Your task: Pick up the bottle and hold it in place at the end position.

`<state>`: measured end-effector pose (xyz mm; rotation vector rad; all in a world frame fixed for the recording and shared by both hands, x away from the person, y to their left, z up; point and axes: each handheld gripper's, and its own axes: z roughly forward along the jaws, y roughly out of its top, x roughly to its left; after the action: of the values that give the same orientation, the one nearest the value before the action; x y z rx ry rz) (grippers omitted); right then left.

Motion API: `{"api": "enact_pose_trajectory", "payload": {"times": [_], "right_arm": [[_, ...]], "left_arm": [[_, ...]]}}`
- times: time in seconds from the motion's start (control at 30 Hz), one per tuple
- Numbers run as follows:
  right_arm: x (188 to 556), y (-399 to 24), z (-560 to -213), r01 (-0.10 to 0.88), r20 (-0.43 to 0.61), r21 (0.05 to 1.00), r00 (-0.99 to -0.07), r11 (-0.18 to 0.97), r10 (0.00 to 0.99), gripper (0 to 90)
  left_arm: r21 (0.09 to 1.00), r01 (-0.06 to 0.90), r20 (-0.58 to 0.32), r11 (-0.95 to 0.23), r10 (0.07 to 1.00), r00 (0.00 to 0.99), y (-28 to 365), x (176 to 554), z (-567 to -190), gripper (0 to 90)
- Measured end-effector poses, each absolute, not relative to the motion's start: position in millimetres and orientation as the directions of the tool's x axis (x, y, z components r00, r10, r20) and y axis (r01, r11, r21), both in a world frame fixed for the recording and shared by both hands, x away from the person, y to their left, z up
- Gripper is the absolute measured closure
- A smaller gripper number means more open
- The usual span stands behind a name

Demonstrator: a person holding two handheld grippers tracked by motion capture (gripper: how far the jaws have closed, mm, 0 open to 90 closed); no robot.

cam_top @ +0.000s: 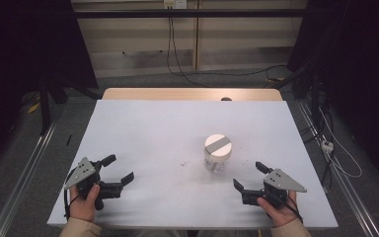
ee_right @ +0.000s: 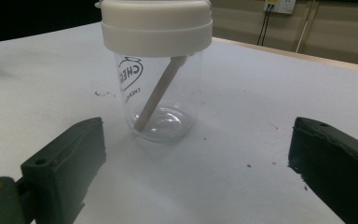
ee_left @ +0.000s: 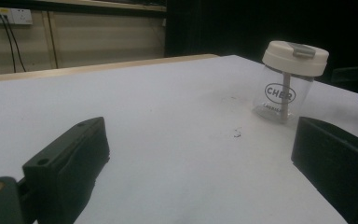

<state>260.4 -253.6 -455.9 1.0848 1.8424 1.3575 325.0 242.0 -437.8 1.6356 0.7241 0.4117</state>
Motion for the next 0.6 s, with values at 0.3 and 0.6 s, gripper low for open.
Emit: {"api": "enact_pose_trajectory", "payload": {"times": [0.3, 0.6], "right_arm": [[263.6, -251.0, -455.0, 0.256, 0.002, 0.957, -0.482, 0.138, 0.876, 3.5], [274.3, -243.8, -455.0, 0.255, -0.001, 0.957, -0.478, 0.14, 0.878, 3.8]], "left_arm": [[0.972, 0.225, -0.128, -0.065, 0.655, 0.745, 240.9, 325.8, -437.8, 3.5], [0.974, 0.216, -0.12, -0.069, 0.651, 0.75, 239.6, 326.3, -437.0, 3.6]]}}
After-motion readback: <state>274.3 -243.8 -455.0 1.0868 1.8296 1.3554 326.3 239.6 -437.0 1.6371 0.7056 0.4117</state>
